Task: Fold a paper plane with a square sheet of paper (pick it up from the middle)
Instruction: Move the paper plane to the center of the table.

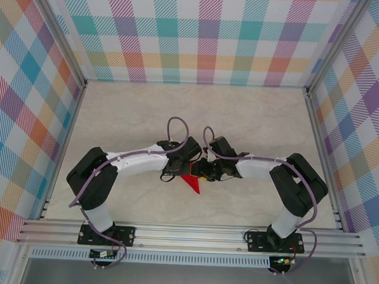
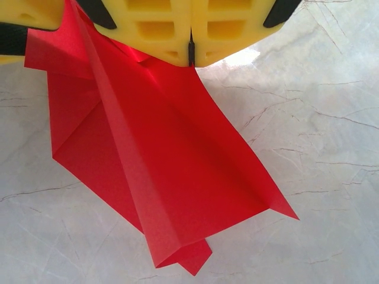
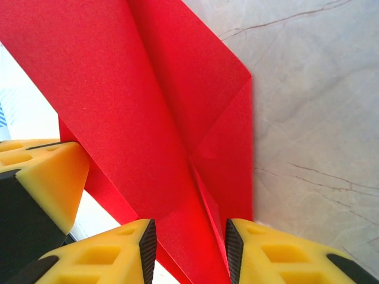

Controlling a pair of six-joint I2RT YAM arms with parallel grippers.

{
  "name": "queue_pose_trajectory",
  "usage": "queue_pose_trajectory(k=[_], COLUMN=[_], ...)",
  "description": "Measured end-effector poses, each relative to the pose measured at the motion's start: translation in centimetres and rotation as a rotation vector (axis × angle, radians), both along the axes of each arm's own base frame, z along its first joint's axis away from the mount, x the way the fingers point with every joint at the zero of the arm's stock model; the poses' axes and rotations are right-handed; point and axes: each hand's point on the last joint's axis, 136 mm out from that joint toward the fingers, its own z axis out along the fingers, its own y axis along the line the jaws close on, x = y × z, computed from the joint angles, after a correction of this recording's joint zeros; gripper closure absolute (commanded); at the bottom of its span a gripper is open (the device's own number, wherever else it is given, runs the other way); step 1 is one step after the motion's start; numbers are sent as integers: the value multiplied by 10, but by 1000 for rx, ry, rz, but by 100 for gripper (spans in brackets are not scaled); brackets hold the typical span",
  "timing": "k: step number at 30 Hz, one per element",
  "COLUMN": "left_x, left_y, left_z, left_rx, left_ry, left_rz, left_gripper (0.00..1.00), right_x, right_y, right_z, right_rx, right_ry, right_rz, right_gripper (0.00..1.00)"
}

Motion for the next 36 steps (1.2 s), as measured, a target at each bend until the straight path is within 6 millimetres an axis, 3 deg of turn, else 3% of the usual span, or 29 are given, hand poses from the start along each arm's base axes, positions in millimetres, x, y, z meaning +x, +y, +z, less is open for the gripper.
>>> queue_pose_trajectory(k=[16, 36], left_x=[2, 1], left_y=[-1, 0], left_z=[0, -1], left_rx=[-11, -13], left_ry=[-10, -5], left_rz=[2, 4], left_gripper=[97, 97], right_x=[-12, -11], right_y=[13, 11], right_z=[9, -12], right_rx=[21, -39], right_ry=[-69, -59], right_rz=[95, 99], right_gripper=[58, 65])
